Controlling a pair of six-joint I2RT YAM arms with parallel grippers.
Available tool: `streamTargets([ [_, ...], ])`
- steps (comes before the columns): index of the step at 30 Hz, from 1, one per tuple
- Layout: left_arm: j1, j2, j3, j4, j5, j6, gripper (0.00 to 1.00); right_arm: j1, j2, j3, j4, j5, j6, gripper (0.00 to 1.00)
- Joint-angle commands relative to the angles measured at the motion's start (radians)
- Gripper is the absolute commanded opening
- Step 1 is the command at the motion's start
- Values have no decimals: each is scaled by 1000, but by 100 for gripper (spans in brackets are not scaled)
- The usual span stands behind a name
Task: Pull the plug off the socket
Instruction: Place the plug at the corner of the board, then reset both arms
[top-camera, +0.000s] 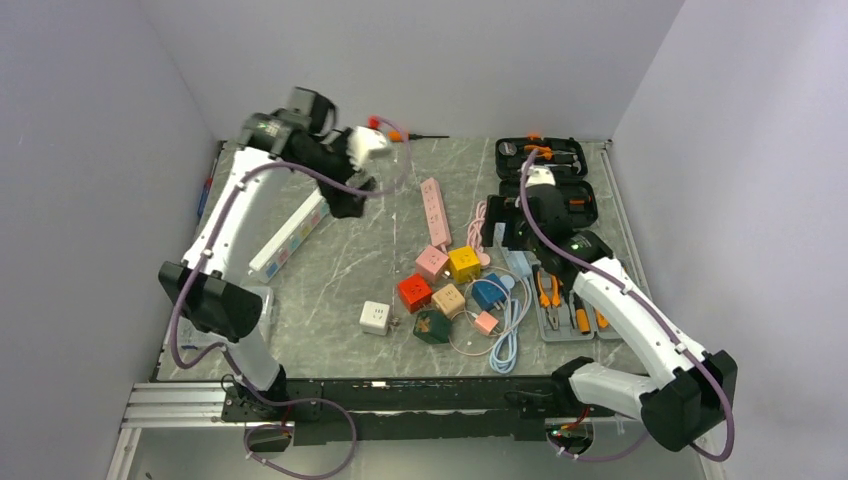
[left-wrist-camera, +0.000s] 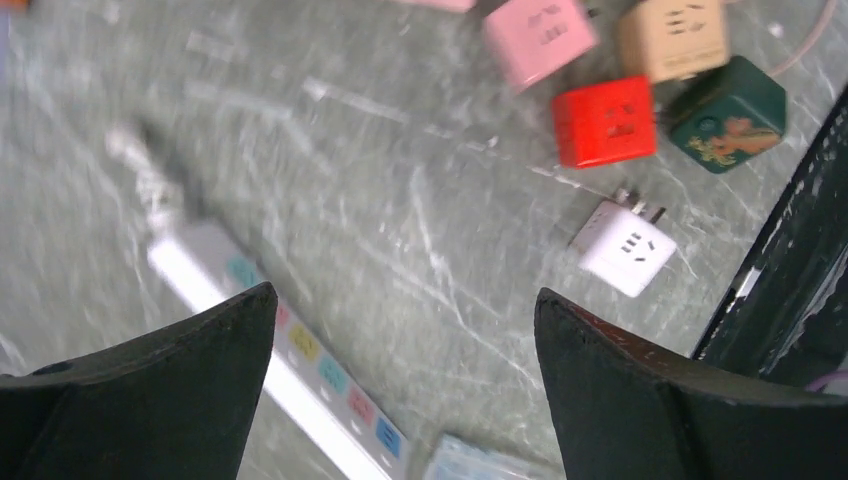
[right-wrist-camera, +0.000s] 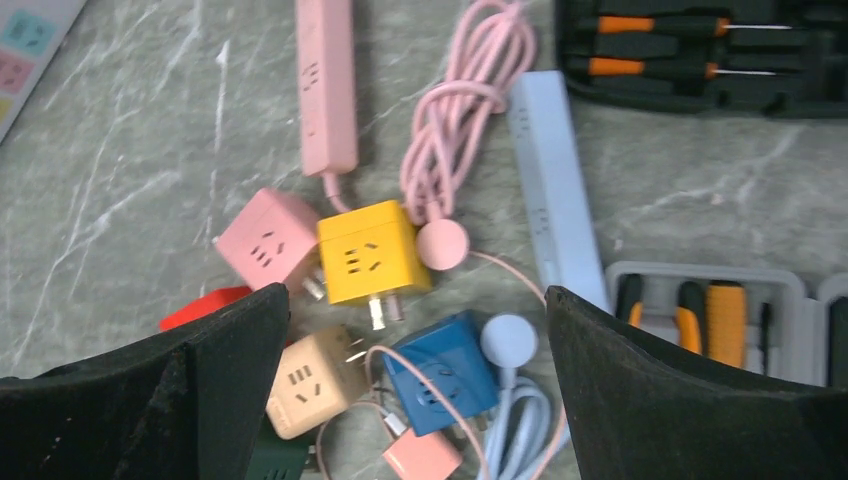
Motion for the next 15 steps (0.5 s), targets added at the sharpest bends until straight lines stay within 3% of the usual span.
streamTargets([
  [1,200,-32,-15,-77,94,-140,99,-98,-53,40,-7,37,-33,100],
  [9,480,-215,-375,288,125,-290,99,-240,-97,-49,105,180,25,100],
  [15,621,-253,-574,514,141,-398,99,-259,-45,-208,320,218,-121,100],
])
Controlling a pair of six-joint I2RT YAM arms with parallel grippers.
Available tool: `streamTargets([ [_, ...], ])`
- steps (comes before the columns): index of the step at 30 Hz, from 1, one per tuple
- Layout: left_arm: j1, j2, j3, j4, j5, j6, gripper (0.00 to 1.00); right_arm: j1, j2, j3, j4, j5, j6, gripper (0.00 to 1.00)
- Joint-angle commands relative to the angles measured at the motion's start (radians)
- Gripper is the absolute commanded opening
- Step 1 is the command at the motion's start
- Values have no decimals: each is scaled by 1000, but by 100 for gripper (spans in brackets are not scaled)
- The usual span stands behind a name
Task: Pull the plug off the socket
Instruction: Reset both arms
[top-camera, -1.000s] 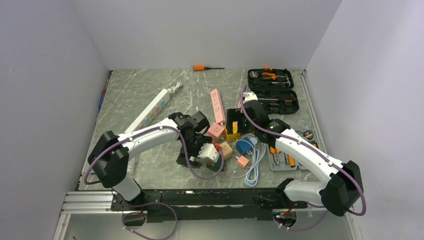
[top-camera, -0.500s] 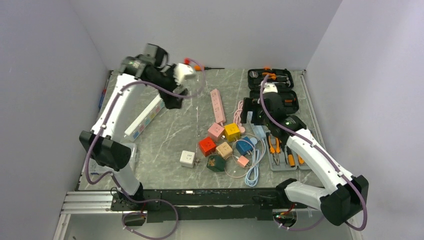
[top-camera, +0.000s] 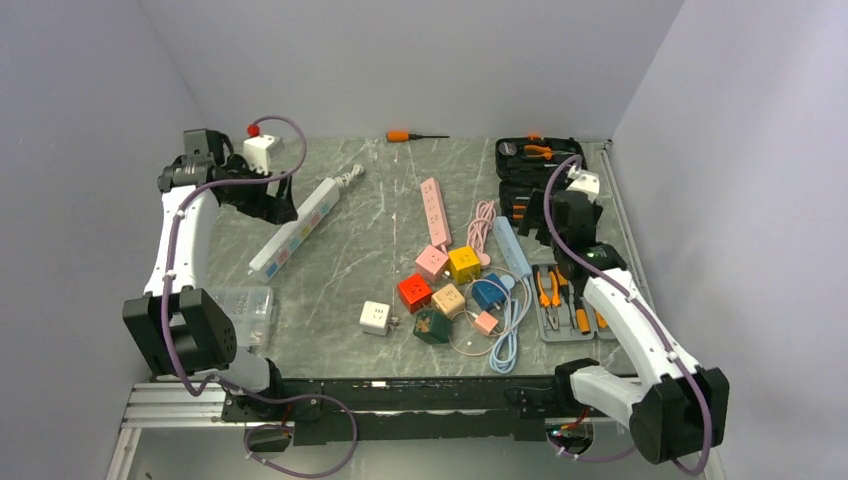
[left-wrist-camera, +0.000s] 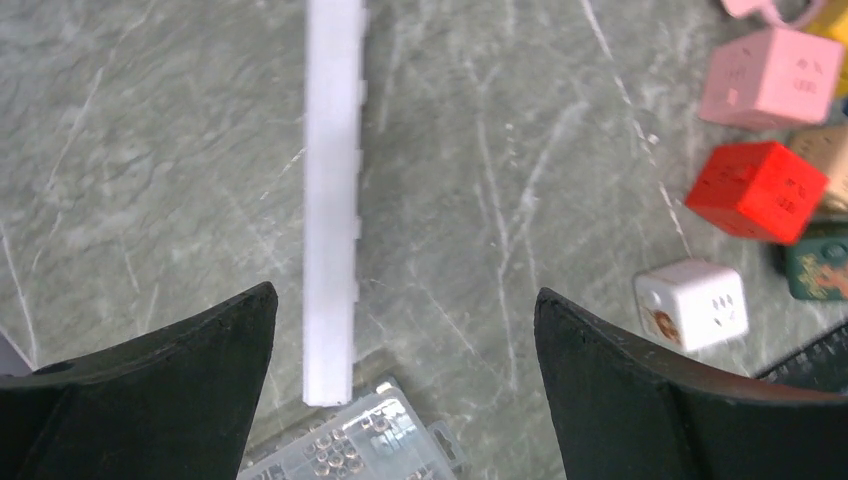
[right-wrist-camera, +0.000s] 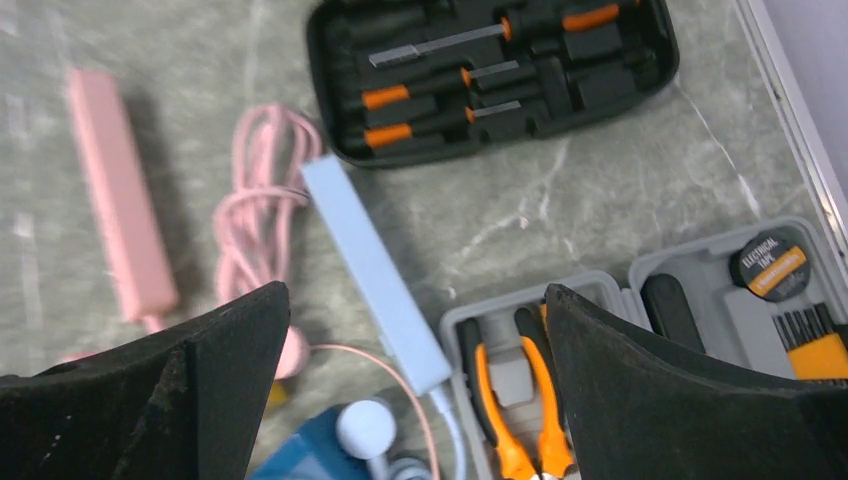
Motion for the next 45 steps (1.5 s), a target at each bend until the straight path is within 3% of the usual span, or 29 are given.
streamTargets([
  [1,63,-40,-114,240,39,-114,99,-7,53,-105,210,86,-141,100],
  [6,68,-60,-304,492,-58,-198,99,-35,181,-114,369,304,-200,99],
  [10,69,-68,-451,690,-83,-239,99,-86,259,-137,526,366,-250,100],
  [15,69,-118,-645,961,-95,-252,99,-165,334,-199,622,227,-203,100],
  [20,69,-132,-741,1102,-78,-261,99,-179,309,-408,933,142,-209,100],
  [28,69,-183,-972,1432,-83,-270,100,-183,354,-470,1106,136,-240,100],
  [33,69,-222,-1169,1821,-75,-373,99,-182,314,-571,1276,181,-240,100],
  [36,68,-196,-1192,1883,-96,-391,99,-183,345,-625,1408,214,-229,100],
  [42,62,-193,-1268,2040,-120,-401,100,-182,372,-618,1412,137,-267,100],
  [45,33,-207,-1309,2067,-167,-369,99,-164,418,-700,1581,81,-322,100],
])
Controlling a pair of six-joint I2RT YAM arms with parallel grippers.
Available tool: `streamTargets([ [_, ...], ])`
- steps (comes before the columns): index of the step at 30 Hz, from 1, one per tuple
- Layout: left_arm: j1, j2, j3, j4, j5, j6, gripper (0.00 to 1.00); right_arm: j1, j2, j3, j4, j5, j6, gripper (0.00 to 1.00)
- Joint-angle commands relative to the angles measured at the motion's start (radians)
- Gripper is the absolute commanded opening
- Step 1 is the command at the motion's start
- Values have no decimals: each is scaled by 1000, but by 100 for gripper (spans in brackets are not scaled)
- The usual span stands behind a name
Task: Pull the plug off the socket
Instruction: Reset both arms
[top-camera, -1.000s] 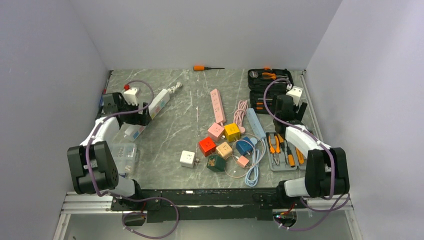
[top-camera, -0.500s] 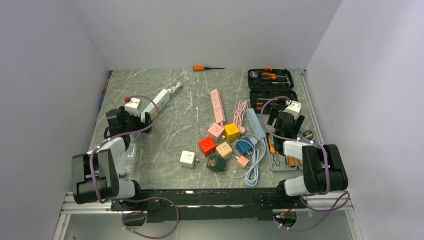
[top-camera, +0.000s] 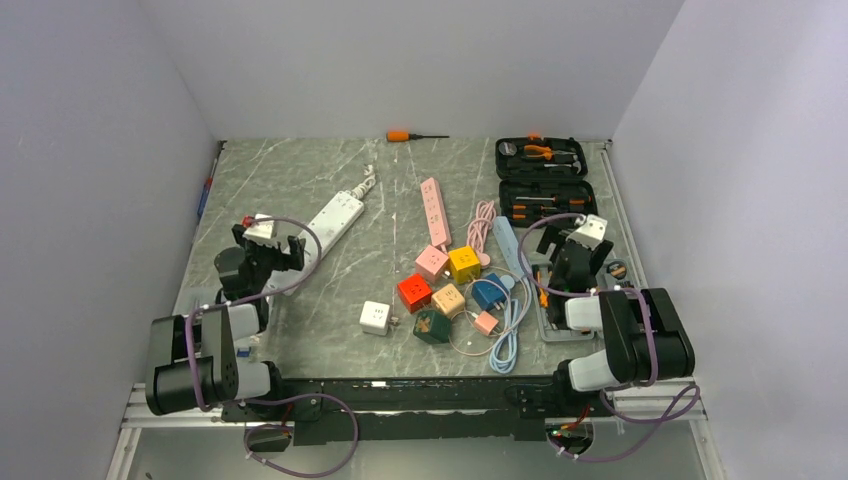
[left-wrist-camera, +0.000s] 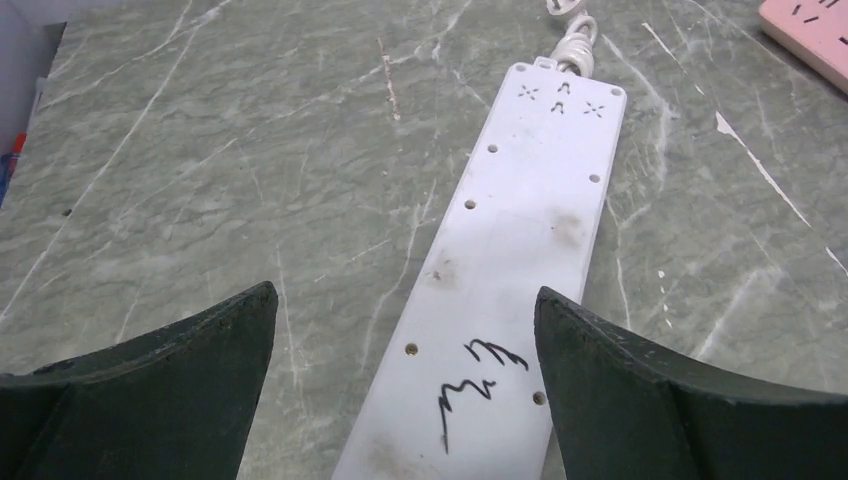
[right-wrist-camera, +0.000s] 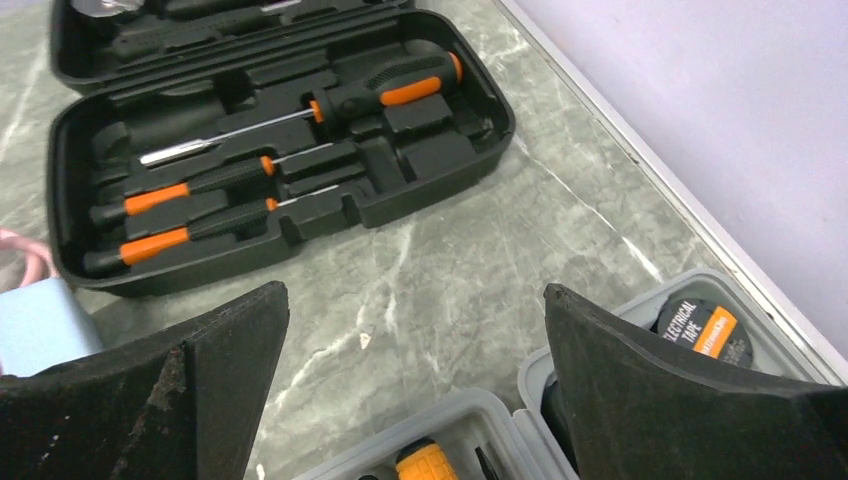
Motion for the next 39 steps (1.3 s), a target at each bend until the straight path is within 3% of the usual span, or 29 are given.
streamTargets([
  [1,-42,4,-87,250,-52,19,99,36,88,-122,432,-48,-99,100],
  [2,-48,53,-117,380,-34,13,99,64,94,-150,503,-28,-135,100],
  [3,-50,50,-120,372,-24,13,99,78,89,-142,478,-33,-148,100],
  [5,-58,12,-61,193,-65,38,99,78,91,-66,339,-1,-123,100],
  [7,-65,49,-39,214,-105,8,99,29,80,-16,210,-34,-57,100],
  [9,-78,17,-31,138,-115,32,99,-12,74,-5,170,-81,-25,100],
  [10,-77,29,-39,177,-116,28,99,-17,72,-3,156,-90,-20,100],
  [39,-91,40,-32,181,-146,30,99,-20,68,-18,190,-88,-30,100],
])
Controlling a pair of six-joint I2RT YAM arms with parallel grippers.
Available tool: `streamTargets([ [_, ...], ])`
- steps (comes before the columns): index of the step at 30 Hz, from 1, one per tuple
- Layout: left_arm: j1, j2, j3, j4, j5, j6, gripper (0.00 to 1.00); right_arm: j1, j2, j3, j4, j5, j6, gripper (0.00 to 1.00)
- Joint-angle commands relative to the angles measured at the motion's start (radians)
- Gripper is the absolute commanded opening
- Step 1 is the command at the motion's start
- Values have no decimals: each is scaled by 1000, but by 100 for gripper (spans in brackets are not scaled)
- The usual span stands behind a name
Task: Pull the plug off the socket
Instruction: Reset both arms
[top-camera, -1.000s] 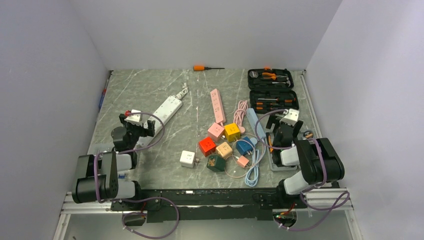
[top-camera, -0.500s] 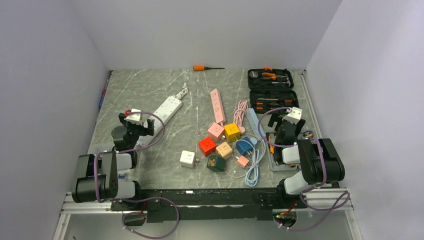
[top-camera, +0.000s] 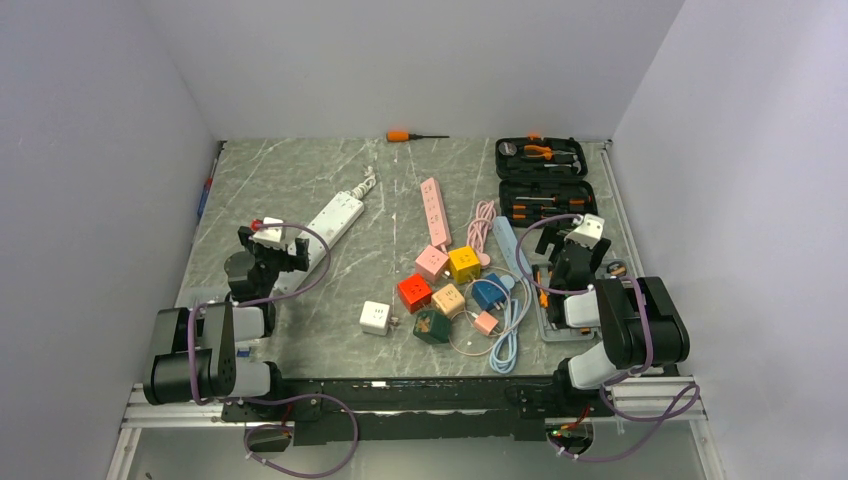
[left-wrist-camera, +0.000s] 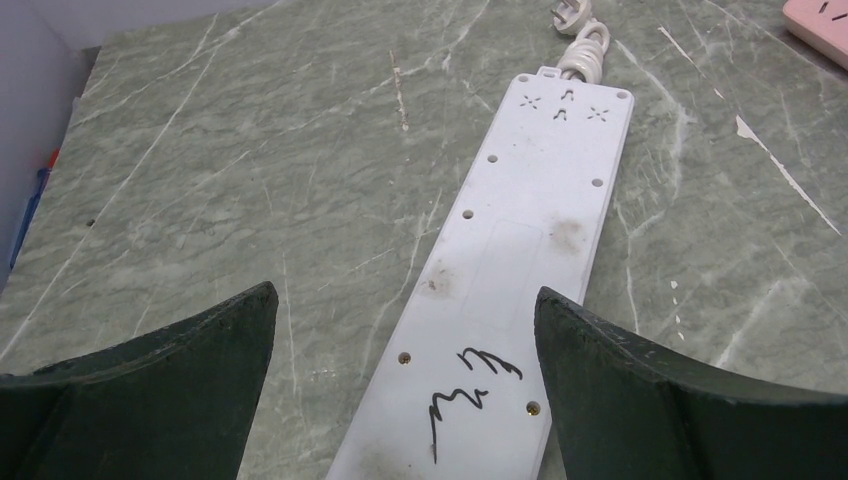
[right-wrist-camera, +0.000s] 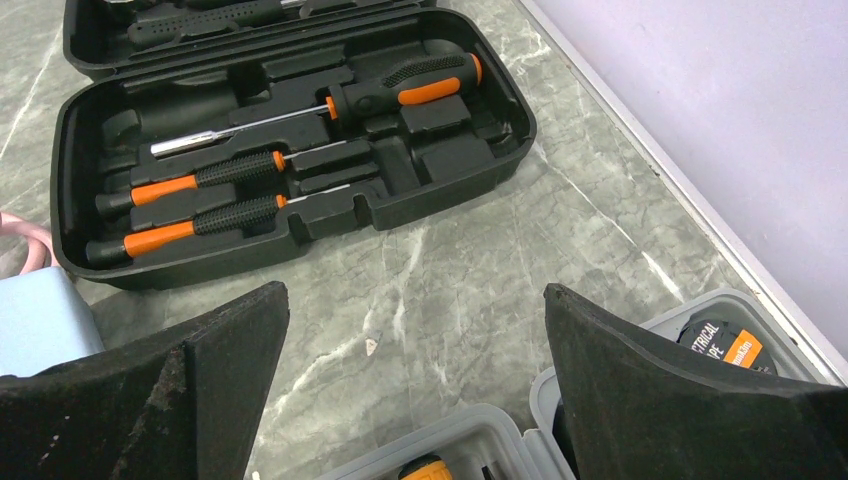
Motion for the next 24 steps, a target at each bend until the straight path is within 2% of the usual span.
streamTargets([
  [1,-6,0,24,32,-15,3,99,-3,-21,-3,46,-6,14,100],
  [24,-29,-6,16,43,-58,10,99,-1,-21,-3,46,-6,14,100],
])
